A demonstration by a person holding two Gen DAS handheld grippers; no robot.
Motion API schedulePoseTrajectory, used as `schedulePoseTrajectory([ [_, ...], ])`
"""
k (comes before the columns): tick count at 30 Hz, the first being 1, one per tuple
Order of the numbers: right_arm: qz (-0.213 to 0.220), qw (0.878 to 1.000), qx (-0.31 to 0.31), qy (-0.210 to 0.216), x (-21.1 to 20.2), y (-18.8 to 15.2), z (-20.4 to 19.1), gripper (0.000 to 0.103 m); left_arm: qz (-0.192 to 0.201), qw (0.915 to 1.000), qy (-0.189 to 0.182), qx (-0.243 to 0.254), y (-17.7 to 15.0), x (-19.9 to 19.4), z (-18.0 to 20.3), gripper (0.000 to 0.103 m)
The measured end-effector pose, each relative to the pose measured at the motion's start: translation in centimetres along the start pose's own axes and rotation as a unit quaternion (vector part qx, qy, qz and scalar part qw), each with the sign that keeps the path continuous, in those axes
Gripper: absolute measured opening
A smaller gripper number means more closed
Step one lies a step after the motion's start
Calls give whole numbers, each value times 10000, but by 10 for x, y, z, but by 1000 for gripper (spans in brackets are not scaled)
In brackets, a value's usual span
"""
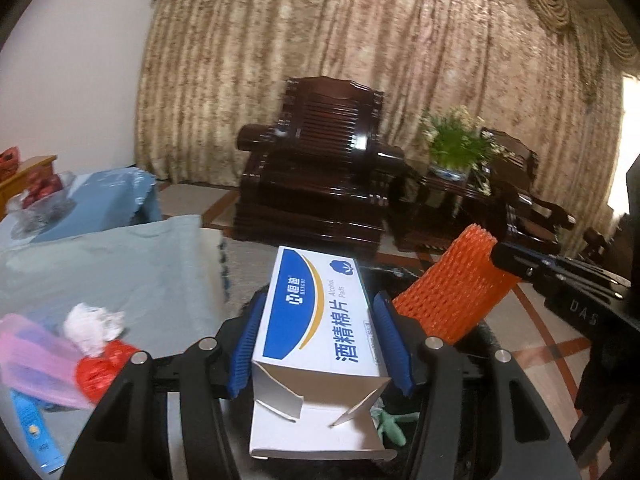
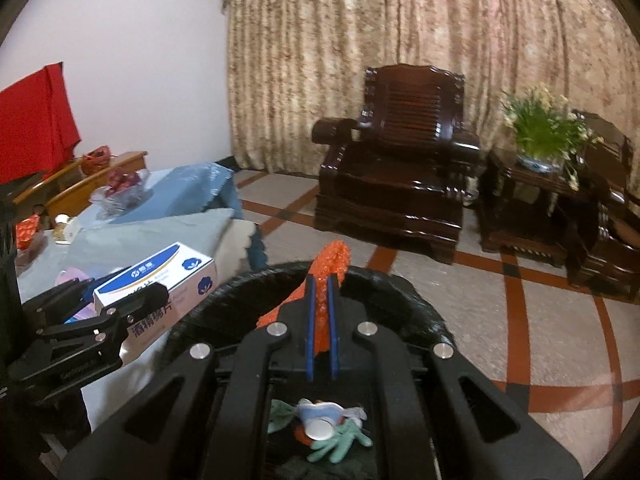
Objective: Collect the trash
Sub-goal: 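Move both grippers over the bin and release the box and net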
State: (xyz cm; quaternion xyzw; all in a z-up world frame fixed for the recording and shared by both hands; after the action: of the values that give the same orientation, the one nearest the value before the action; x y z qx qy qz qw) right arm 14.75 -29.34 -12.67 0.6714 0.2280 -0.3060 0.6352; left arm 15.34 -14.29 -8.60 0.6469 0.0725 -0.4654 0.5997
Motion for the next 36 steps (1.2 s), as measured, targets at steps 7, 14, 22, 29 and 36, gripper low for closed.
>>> schedulePoseTrajectory([
  [7, -212, 9991, 215, -300, 10, -15, 25, 18, -294, 9993, -201, 121, 0, 26, 17, 68],
  [14, -65, 9979, 431, -476, 4, -23, 29, 92, -284, 9996, -50, 3, -7, 13, 2, 87],
  [22, 45, 9993, 335, 127, 1, -18, -16, 97, -11, 9974, 606, -398, -24, -35, -51, 94],
  [29, 143, 9973, -96, 716, 6, -6, -86, 97, 235, 9859, 1482, -742, -56, -83, -105, 94],
  [36, 146, 9907, -512, 1251, 15, -9, -155, 97, 199, 9698, 2113, -1198, -92, -111, -152, 94],
])
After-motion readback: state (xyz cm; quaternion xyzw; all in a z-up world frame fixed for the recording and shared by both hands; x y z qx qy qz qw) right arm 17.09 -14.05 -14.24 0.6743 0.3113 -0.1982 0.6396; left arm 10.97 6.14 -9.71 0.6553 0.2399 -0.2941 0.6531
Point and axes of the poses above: each gripper's, at about its wrist camera, not at the fingertips, and x roughly the way its jaws point, z to its right, y to its top, the point moved 1 cm from there along x, roughly the way its jaws point, and after that the axes turned 15 degrees about -z, right-handed, at the moved point
